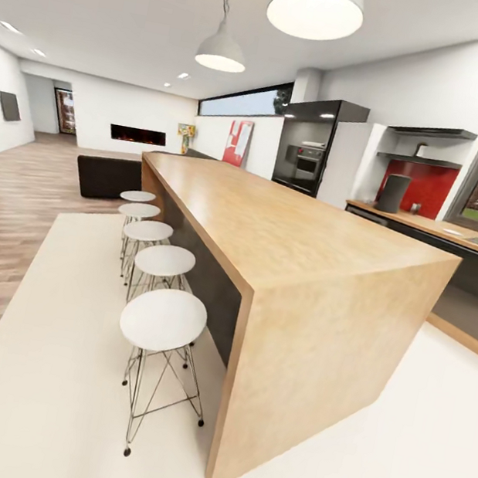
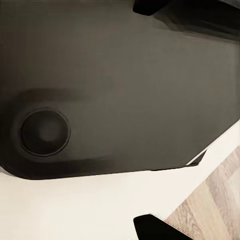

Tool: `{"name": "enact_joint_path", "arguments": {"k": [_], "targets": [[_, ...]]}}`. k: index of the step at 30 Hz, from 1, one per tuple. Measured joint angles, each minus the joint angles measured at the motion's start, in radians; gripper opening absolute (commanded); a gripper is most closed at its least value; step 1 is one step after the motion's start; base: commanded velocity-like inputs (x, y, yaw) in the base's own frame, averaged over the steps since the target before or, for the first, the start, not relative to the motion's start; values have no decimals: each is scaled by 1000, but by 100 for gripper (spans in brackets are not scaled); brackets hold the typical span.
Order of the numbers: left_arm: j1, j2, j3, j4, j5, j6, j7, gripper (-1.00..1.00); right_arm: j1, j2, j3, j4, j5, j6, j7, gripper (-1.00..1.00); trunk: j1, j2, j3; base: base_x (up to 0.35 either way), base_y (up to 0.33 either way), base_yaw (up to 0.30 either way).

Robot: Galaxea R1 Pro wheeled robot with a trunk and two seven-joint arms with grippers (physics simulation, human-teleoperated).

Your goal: Set up a coffee station on the kitchen countertop: keep the coffee maker on the countertop, move the bottle of coffee from the kitchen shelf to the counter next to the coffee maker, place a paper coffee filter on top of the coffee maker, put the saucer next to the coffee maker with the coffee cup on the saucer, and place the electric kettle next to the coffee maker.

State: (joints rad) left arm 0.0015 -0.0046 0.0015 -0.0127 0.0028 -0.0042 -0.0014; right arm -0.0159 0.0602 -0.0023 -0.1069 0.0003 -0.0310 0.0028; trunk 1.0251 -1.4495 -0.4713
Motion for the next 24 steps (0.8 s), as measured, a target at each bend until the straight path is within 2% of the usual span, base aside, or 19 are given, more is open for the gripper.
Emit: {"name": "enact_joint_path", "arguments": {"k": [24], "targets": [[0, 1, 3, 1, 0, 0, 0, 100, 0, 1, 1, 0, 1, 0, 0, 100, -92, 168, 64, 0, 0, -249]]}}
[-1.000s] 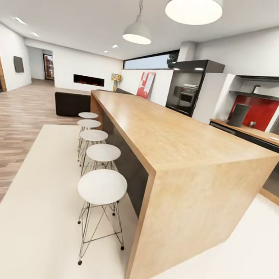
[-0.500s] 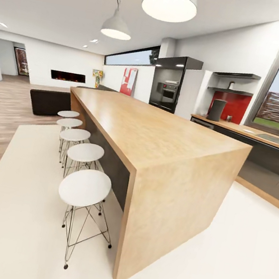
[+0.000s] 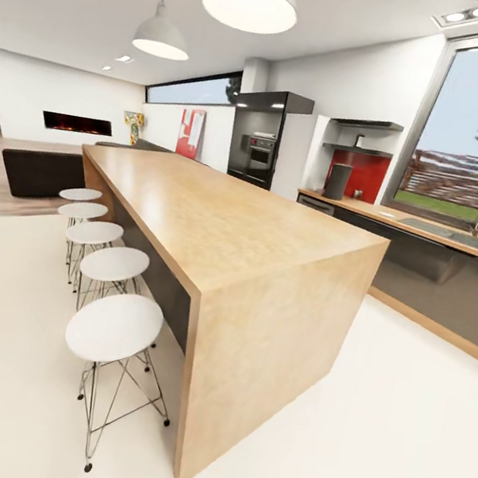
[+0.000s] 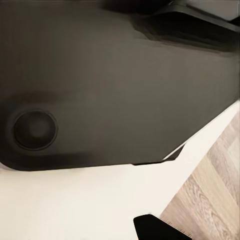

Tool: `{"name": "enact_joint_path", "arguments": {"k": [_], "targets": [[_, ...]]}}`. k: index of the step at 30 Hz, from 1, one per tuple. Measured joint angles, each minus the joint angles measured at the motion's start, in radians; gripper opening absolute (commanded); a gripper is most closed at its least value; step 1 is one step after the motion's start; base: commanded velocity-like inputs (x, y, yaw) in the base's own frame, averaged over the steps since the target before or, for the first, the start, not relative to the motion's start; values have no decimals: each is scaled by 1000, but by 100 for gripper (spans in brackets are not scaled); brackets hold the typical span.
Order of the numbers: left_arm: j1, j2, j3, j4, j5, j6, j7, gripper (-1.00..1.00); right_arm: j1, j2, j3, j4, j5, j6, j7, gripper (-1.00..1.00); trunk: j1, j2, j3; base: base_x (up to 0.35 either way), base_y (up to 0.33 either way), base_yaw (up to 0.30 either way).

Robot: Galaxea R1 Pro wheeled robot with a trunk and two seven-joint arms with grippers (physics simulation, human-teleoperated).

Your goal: Set up a coffee station on the kitchen countertop: keep the coffee maker on the countertop, move the bottle of coffee from the kitchen shelf to the counter next to the coffee maker, place a paper coffee filter on top of the coffee maker, put the saucer next to the coffee maker with the coffee cup on the saucer, and place the electric kettle next to the coffee maker.

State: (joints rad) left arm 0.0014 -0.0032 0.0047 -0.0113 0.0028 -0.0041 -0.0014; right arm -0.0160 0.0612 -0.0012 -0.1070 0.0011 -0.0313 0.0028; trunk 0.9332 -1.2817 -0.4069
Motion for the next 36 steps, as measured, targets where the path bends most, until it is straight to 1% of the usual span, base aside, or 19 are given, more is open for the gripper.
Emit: {"name": "enact_joint_path", "arguments": {"k": [36], "targets": [[0, -1, -2, 0, 0, 1, 0, 100, 0, 0, 1, 0, 0, 0, 0, 100, -138, 252, 96, 0, 0, -249]]}}
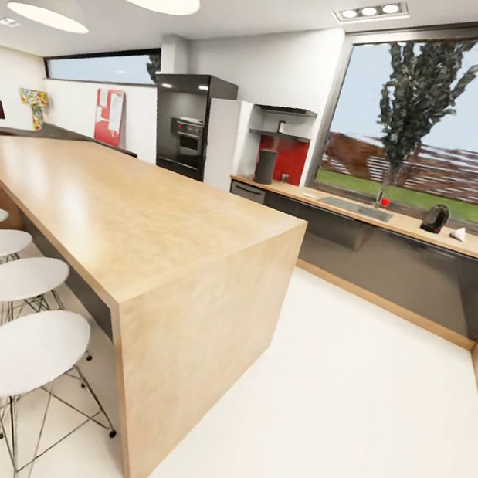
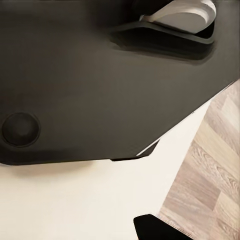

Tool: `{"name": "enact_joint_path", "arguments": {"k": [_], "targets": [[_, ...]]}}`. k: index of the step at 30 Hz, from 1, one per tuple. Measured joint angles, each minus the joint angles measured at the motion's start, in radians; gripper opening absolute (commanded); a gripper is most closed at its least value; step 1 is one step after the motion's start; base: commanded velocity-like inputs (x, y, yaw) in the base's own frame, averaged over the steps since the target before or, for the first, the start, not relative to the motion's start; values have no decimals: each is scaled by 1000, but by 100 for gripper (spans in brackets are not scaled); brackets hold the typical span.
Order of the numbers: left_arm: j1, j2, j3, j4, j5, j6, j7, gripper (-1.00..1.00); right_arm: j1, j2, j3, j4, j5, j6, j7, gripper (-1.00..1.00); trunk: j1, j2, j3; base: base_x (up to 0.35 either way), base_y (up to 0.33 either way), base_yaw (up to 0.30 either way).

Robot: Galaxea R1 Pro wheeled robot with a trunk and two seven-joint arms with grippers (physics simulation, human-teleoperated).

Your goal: Set up a coffee station on the kitchen countertop: keep the coffee maker on the countertop, move the bottle of coffee from the kitchen shelf to the counter next to the coffee maker, place a paper coffee filter on top of the coffee maker, put the saucer next to the coffee maker with the coffee cup on the saucer, and place the electric kettle next to the coffee maker.

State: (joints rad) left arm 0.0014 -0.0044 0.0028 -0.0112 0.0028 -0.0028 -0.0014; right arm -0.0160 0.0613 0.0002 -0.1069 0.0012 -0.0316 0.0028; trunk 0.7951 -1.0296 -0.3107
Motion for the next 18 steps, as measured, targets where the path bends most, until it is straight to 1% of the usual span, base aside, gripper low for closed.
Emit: {"name": "enact_joint_path", "arguments": {"k": [18], "targets": [[0, 1, 0, 0, 0, 0, 0, 100, 0, 0, 0, 0, 0, 0, 0, 100, -69, 126, 48, 0, 0, -249]]}}
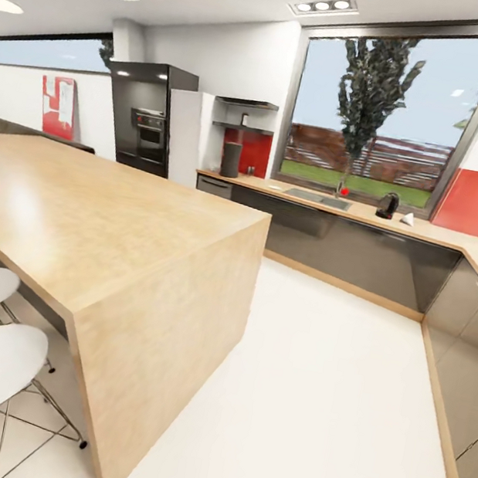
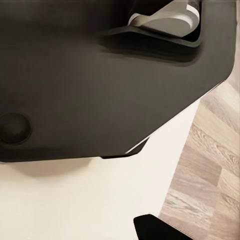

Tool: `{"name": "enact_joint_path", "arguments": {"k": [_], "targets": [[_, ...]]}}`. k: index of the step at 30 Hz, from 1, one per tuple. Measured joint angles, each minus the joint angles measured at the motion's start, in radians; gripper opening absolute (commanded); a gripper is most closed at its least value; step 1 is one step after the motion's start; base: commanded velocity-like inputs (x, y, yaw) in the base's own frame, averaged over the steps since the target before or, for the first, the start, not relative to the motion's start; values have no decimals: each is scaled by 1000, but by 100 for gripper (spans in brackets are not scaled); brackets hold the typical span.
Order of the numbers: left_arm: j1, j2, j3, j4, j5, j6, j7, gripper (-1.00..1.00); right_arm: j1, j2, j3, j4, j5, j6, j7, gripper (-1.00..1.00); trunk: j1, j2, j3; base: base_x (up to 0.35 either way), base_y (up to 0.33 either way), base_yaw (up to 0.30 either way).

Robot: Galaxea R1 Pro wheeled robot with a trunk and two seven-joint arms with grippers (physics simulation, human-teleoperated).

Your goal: Set up a coffee station on the kitchen countertop: keep the coffee maker on the countertop, move the bottle of coffee from the kitchen shelf to the counter next to the coffee maker, place a paper coffee filter on top of the coffee maker, put the saucer next to the coffee maker with the coffee cup on the saucer, and place the electric kettle next to the coffee maker.

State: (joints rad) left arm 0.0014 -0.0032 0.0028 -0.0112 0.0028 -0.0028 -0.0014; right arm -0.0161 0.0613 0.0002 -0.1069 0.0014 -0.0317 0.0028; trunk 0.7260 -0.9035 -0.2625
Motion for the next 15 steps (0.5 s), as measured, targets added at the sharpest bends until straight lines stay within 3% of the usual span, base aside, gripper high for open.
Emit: {"name": "enact_joint_path", "arguments": {"k": [15], "targets": [[0, 0, -1, 0, 0, 0, 0, 100, 0, 0, 0, 0, 0, 1, 0, 100, -58, 105, 40, 0, 0, -250]]}}
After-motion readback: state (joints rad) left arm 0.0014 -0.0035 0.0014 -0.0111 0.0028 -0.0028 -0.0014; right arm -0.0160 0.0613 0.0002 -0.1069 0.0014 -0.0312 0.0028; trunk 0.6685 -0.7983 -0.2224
